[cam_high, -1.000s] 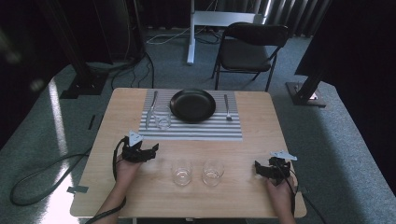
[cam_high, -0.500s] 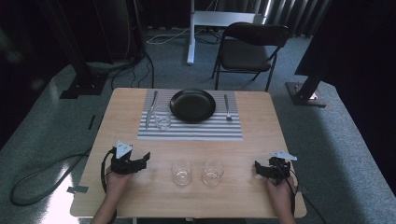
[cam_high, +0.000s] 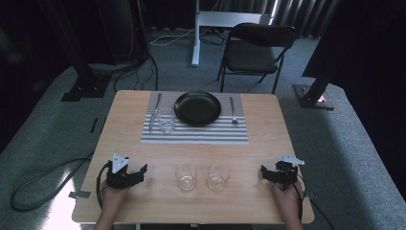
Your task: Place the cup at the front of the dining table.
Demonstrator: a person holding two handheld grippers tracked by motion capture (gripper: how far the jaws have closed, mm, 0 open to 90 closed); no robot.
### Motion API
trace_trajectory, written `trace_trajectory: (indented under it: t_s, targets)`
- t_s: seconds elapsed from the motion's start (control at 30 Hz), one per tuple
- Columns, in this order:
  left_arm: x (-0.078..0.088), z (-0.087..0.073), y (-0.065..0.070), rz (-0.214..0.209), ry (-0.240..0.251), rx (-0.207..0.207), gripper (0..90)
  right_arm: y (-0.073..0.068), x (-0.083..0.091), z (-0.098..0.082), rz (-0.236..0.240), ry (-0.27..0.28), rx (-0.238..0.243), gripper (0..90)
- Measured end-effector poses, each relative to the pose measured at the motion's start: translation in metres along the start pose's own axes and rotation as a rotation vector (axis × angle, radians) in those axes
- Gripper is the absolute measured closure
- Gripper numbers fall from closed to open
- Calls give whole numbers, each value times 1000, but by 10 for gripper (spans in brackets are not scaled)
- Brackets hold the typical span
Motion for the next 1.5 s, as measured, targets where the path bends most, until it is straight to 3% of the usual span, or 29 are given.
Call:
trace_trajectory:
  t_s: [0.1,0.33,0.63,0.83,0.97,1.2,1.27,1.5]
  targets:
    - [5,-4,-3,12,1,-7,187,0,0,0,0,0,0,121]
    - [15,-13,-11,27,-3,23,188,0,0,0,0,0,0,121]
    - [35,-29,-32,78,-15,36,188,0,0,0,0,0,0,121]
    - [43,-37,-44,89,-10,87,188,0,0,0,0,0,0,121]
    - [47,-41,-50,102,-16,97,187,0,0,0,0,0,0,121]
    - [57,-59,-69,145,-64,107,188,0,0,0,0,0,0,121]
    - [61,-59,-74,198,-46,97,188,0,0,0,0,0,0,121]
    - [64,-64,-80,212,-60,102,188,0,0,0,0,0,1,121]
Point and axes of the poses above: each handheld gripper's, and its own axes: x roughly backward along the jaws, z roughly out of its top, y roughly to its right, the point moved 8 cm from there along -x, roughly forward along the jaws, and after that the axes turned 3 degrees about -y, right-handed, at the moved point
